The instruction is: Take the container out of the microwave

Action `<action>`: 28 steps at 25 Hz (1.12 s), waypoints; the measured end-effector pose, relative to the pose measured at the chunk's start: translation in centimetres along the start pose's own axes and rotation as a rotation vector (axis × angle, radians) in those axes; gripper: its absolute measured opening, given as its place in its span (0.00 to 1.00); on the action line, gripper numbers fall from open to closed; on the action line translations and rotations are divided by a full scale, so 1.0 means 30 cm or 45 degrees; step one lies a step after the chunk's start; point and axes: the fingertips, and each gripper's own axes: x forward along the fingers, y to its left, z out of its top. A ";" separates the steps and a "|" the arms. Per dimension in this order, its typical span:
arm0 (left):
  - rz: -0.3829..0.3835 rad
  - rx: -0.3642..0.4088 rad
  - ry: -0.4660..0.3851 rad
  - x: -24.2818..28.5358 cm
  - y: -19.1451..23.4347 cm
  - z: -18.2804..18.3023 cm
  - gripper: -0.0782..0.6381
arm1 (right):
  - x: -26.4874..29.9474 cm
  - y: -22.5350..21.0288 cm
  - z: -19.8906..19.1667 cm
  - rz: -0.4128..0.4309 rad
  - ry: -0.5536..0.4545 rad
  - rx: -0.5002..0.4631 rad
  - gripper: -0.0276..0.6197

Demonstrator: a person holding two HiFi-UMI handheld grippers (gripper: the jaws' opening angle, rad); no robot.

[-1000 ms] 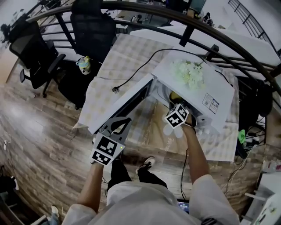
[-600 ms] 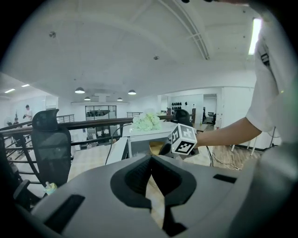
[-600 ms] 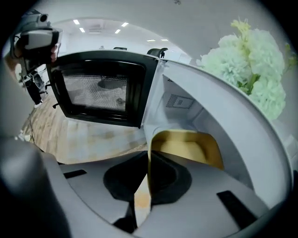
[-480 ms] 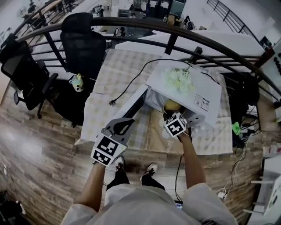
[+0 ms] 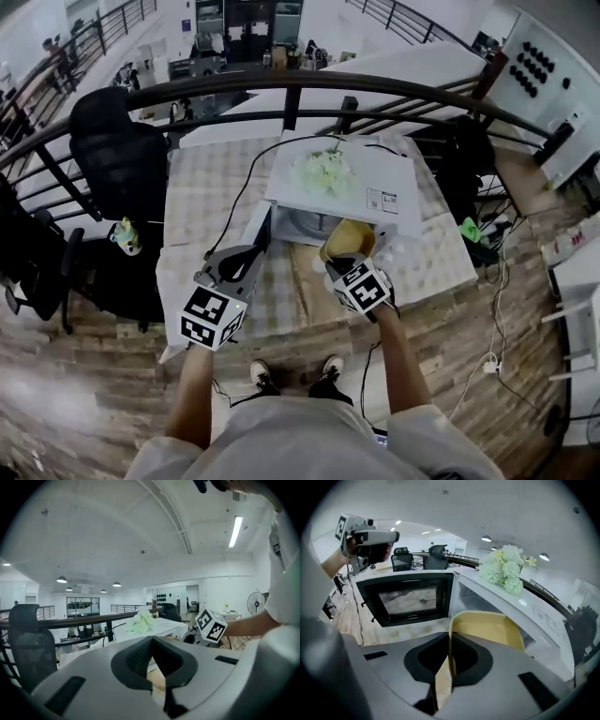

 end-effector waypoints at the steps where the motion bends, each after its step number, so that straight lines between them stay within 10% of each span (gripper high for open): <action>1: -0.015 0.010 -0.005 0.006 -0.002 0.011 0.13 | -0.027 0.010 -0.008 0.001 -0.005 0.024 0.09; 28: 0.062 0.277 -0.277 0.094 -0.195 0.461 0.13 | -0.985 -0.309 0.225 -0.526 -0.616 0.023 0.09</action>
